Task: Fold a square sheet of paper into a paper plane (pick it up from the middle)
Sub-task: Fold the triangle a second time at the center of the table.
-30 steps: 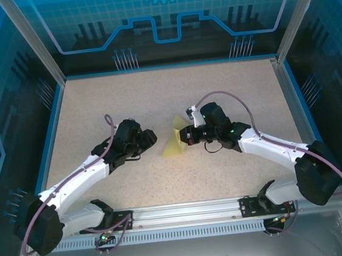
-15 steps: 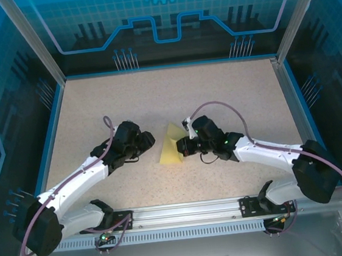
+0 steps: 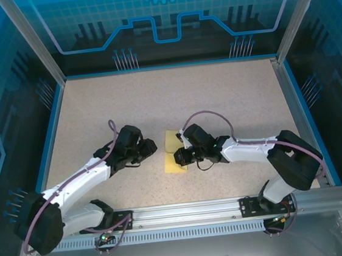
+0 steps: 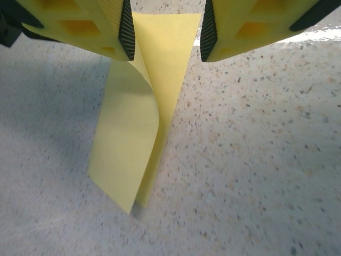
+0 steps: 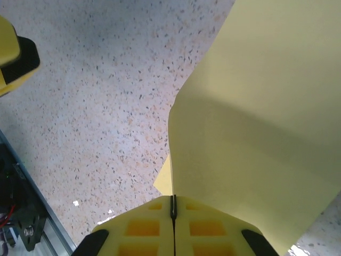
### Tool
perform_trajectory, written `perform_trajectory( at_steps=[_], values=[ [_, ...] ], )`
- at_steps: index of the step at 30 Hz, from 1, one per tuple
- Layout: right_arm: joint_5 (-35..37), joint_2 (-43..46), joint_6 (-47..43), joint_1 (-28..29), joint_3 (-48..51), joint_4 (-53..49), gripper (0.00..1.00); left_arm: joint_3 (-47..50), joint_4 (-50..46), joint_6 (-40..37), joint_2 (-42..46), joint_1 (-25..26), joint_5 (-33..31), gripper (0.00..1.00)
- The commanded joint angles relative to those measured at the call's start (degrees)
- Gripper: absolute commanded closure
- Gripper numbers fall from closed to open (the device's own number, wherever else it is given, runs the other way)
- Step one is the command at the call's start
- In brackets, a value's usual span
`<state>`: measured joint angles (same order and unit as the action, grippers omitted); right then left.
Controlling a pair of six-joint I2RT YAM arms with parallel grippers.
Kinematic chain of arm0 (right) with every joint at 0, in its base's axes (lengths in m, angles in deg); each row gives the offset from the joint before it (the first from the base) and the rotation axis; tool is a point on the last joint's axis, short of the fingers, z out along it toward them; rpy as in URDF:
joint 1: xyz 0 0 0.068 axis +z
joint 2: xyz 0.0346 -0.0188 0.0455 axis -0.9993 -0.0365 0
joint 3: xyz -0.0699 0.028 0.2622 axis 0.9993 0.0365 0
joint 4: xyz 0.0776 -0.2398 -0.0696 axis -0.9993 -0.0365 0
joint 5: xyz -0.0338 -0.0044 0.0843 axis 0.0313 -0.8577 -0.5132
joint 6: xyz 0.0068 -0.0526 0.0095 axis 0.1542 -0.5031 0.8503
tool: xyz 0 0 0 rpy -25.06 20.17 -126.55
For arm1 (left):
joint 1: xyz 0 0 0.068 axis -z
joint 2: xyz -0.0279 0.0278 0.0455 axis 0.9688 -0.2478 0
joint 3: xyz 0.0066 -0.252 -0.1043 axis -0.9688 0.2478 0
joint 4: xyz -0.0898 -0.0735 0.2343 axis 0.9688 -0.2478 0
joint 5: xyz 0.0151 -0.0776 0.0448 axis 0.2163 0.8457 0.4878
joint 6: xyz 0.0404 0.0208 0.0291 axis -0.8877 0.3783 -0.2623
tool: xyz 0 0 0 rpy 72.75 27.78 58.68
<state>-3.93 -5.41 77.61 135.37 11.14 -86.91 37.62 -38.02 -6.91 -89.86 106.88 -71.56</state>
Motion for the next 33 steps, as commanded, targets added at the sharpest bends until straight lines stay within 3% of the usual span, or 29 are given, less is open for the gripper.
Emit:
perform_trajectory(
  at_steps=[1, 17, 33],
  values=[
    [-6.1, -2.06, -3.19, -1.94, -1.95, 0.03, 0.94, 0.77, 3.5, -1.82, -2.29, -0.46, 5.94, 0.6],
    [-18.2, -5.17, -5.53, -10.82, 2.7, 6.47, 0.92, -4.12, 7.5, -4.42, -13.53, 1.17, 12.67, 0.63],
    [-21.17, -8.33, -9.82, -15.19, 2.36, 4.89, 0.91, -7.33, 8.03, -5.14, -18.83, 3.27, 13.82, 0.63]
  ],
)
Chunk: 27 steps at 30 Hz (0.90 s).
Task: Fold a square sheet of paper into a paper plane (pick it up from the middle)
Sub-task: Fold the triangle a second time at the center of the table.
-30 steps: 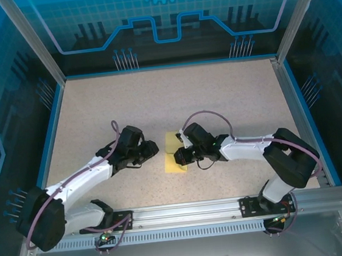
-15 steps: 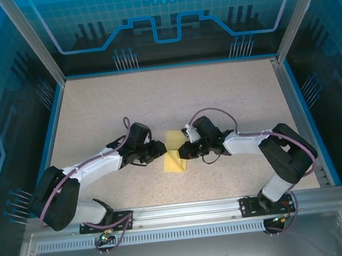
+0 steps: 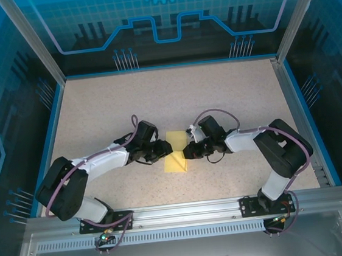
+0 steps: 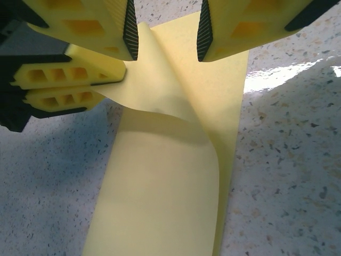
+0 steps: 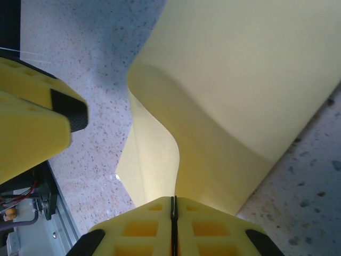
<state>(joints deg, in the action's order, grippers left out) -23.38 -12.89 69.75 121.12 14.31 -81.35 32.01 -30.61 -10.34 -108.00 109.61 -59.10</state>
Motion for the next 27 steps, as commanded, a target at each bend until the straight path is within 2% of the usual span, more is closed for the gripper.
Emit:
perform_trajectory(
  at_steps=[1, 27],
  values=[
    [-1.89, -1.17, -2.28, -1.04, -1.03, -0.83, 0.91, -1.81, 0.66, -1.7, -0.86, 0.58, 1.41, 0.63],
    [-0.71, -5.92, -6.61, -2.27, -5.61, -5.53, 0.9, -3.42, 0.05, -2.43, -2.81, 1.15, 1.45, 0.63]
  ],
)
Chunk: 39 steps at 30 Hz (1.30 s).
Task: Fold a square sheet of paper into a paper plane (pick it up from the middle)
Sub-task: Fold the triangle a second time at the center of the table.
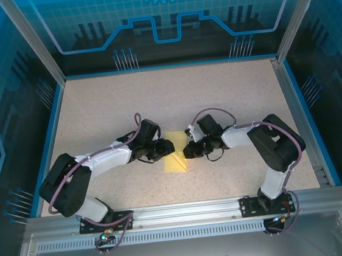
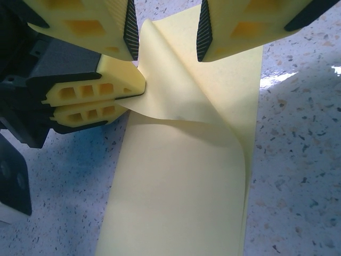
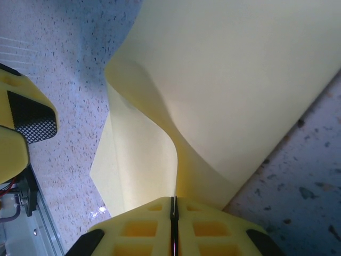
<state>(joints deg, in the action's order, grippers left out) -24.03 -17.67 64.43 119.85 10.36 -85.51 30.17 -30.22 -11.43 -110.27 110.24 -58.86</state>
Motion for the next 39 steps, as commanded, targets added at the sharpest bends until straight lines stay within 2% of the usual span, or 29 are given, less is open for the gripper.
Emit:
perform_trajectory(
  at_steps=[1, 11, 22, 29, 39],
  values=[
    [-0.19, -1.32, -1.33, -1.07, -1.85, -1.34, 0.9, -1.6, -0.22, -1.31, -0.63, 0.51, 1.32, 0.63],
    [0.32, -1.94, -1.69, -1.27, -2.25, -2.49, 0.9, -1.97, -0.41, -1.31, -1.06, 0.73, 1.39, 0.63],
    [1.44, 1.36, -0.48, -1.25, 0.78, -1.22, 0.9, -2.65, -0.78, -1.23, -1.34, 0.74, 1.34, 0.64],
    [0.94, -0.72, -0.24, -1.26, -0.19, -0.67, 0.9, -3.32, -0.74, -1.45, -2.03, 0.9, 1.88, 0.64],
    [1.37, -1.53, -0.76, -1.22, -0.11, -1.22, 0.9, -3.96, 2.49, 2.09, -4.69, 0.97, 3.26, 0.75]
  ],
)
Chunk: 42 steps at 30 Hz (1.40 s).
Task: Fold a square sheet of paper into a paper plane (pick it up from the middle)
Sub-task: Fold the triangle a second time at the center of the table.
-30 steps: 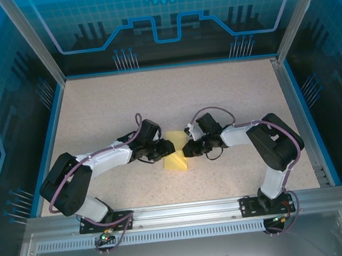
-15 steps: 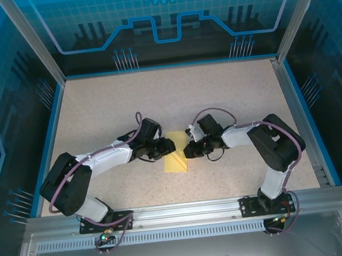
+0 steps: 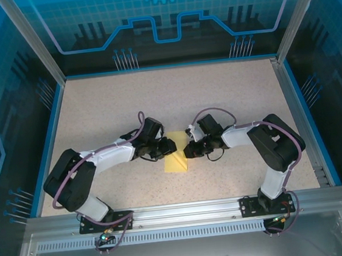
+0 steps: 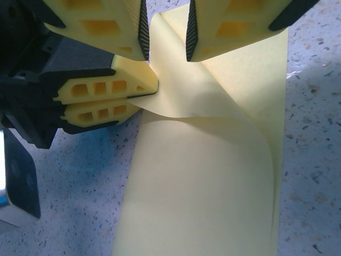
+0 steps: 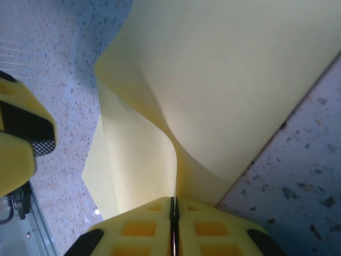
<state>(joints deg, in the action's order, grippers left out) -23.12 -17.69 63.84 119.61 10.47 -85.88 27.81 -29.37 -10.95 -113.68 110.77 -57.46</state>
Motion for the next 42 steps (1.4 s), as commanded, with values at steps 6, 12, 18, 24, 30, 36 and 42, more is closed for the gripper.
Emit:
perform_trajectory(
  at_steps=[6, 12, 18, 24, 30, 36, 42],
  values=[
    [0.46, -2.07, -0.15, -1.03, -0.27, -0.62, 0.9, -1.56, 5.33, 4.51, -4.36, 0.39, 3.7, 0.94],
    [0.51, -2.27, -0.22, -0.95, -0.22, -0.83, 0.9, 0.04, 7.49, 6.05, -5.08, 0.33, 3.58, 1.0],
    [0.58, -2.42, -0.29, -1.04, -0.15, -0.82, 0.9, 0.66, 8.38, 6.37, -5.91, 0.25, 3.72, 1.0],
    [0.67, -2.74, -0.24, -1.03, -0.22, -0.65, 0.9, 1.34, 8.53, 6.2, -6.35, 0.24, 3.41, 1.0],
    [0.77, -2.88, -0.24, -1.03, -0.33, -0.74, 0.9, 2.31, 9.72, 5.84, -6.84, 0.22, 2.98, 1.0],
    [0.68, -3.04, -0.19, -1.03, -0.4, -0.83, 0.9, 2.61, 10.81, 5.85, -8.77, 0.23, 2.71, 1.0],
    [0.52, -3.2, -0.13, -1.03, -0.79, -0.92, 0.89, 4.26, 10.81, 5.93, -9.3, 0.31, 1.61, 1.0]
  ],
)
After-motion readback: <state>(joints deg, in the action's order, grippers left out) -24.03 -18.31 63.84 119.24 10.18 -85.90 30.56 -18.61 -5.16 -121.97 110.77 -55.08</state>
